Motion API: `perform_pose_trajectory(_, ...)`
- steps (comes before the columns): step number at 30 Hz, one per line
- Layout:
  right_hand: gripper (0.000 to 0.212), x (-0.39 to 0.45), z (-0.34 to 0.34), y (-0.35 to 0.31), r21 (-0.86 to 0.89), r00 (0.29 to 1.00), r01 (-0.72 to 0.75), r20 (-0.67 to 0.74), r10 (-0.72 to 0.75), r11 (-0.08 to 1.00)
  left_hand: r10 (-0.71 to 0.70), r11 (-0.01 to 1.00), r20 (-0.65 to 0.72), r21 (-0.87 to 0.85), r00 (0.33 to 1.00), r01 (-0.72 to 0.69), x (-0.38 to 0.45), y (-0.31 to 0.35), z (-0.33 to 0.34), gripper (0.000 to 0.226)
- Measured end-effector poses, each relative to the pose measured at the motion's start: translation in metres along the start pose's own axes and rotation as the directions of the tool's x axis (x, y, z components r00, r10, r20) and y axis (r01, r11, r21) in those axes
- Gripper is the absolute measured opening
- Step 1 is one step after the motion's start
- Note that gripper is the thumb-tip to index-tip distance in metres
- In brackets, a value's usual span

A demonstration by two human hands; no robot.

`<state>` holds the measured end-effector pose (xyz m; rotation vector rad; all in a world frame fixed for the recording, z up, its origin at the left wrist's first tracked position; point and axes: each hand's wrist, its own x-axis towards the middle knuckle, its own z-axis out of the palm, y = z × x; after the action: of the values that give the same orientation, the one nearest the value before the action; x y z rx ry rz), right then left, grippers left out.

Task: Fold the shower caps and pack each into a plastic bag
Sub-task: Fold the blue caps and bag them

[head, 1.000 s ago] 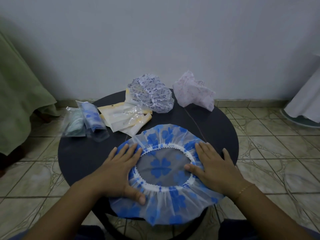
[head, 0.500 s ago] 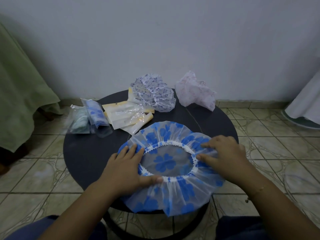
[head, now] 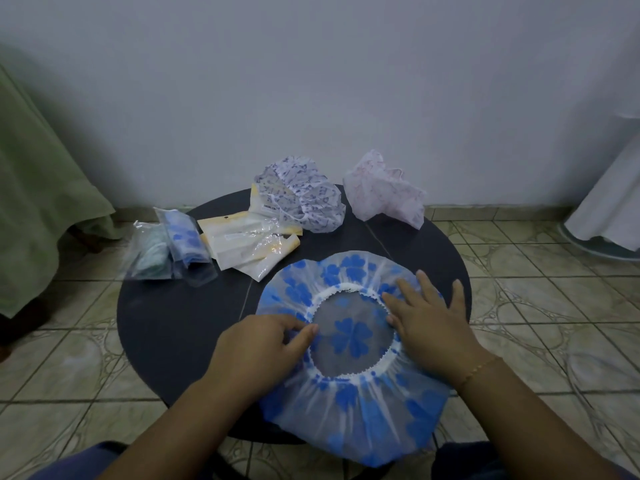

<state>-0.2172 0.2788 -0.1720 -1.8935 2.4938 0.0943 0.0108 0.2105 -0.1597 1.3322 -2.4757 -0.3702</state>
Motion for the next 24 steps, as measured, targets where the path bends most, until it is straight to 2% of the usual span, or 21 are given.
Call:
perform_pose_trajectory(4,0.046,0.009,0.003,-0.003,-0.017,0.990,0.097,-0.098,-0.099,0.995,0.099,0.990,-0.169,-0.078,0.981,-0.114,0.003,-0.001,0.009,0.034)
perform_pose_trajectory(7,0.049,0.008,0.005,-0.011,0.040,0.973,0.059,-0.223,-0.049,0.997,0.266,0.955,-0.276,-0.055,0.924,-0.292,0.010,-0.009,0.020,0.037)
perform_pose_trajectory(8,0.049,0.007,0.006,-0.012,0.063,0.977,0.025,-0.212,-0.011,0.998,0.290,0.953,-0.222,-0.023,0.931,-0.302,0.011,-0.009,0.024,0.043)
perform_pose_trajectory(10,0.055,0.005,0.011,-0.013,0.146,0.993,-0.064,-0.090,0.077,0.987,0.279,0.960,-0.033,0.040,0.960,-0.277,0.012,-0.006,0.028,0.069)
perform_pose_trajectory(11,0.061,0.004,0.011,-0.012,0.156,0.994,-0.101,-0.037,0.108,0.983,0.228,0.972,0.054,0.051,0.972,-0.231,0.012,-0.007,0.031,0.079)
perform_pose_trajectory(13,0.073,0.003,0.013,-0.011,0.195,0.989,-0.146,0.056,0.138,0.970,0.128,0.986,0.180,0.081,0.975,-0.144,0.014,-0.008,0.033,0.081)
perform_pose_trajectory(16,0.083,0.002,0.014,-0.009,0.244,0.981,-0.171,0.134,0.141,0.955,0.058,0.992,0.248,0.097,0.967,-0.084,0.016,-0.010,0.031,0.088)
perform_pose_trajectory(19,0.086,0.004,0.014,-0.002,0.271,0.983,-0.167,0.123,0.138,0.948,0.017,0.992,0.273,0.118,0.962,-0.051,0.018,-0.016,0.031,0.092)
perform_pose_trajectory(22,0.083,0.006,0.014,0.003,0.272,0.983,-0.163,0.125,0.133,0.948,0.015,0.992,0.279,0.117,0.960,-0.050,0.019,-0.019,0.032,0.114)
perform_pose_trajectory(24,0.082,0.005,0.013,0.003,0.271,0.985,-0.148,0.123,0.118,0.951,-0.003,0.992,0.273,0.125,0.962,-0.033,0.018,-0.018,0.031,0.121)
